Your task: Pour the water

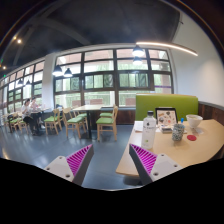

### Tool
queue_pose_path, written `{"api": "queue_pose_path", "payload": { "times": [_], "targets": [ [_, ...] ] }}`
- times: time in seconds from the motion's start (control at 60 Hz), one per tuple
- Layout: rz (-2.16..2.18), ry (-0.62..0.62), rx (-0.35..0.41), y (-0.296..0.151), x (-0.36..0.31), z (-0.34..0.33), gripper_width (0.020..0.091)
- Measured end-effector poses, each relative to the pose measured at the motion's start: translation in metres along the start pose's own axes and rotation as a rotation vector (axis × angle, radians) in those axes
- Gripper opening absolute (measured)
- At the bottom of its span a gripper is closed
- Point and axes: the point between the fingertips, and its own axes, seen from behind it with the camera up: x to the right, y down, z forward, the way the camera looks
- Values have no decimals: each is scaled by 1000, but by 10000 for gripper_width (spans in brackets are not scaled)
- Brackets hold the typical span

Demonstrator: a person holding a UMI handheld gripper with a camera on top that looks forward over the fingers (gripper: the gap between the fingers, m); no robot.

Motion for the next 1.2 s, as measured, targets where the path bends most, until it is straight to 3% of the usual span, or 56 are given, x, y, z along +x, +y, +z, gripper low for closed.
{"api": "queue_pose_path", "payload": {
  "times": [0.283,0.4,0.583,0.833,0.967,0.983,1.05,1.2],
  "targets": [
    [-2,59,22,-8,32,4,812],
    [18,100,18,-14,81,17,814],
    [-6,194,59,-16,144,82,825],
    [10,234,15,-4,187,197,821],
    [12,236,57,-16,196,239,819],
    [10,237,61,-18,196,242,808],
    [-18,259,90,-21,203,257,539],
    [-45,283,150,-24,209,264,520]
  ]
}}
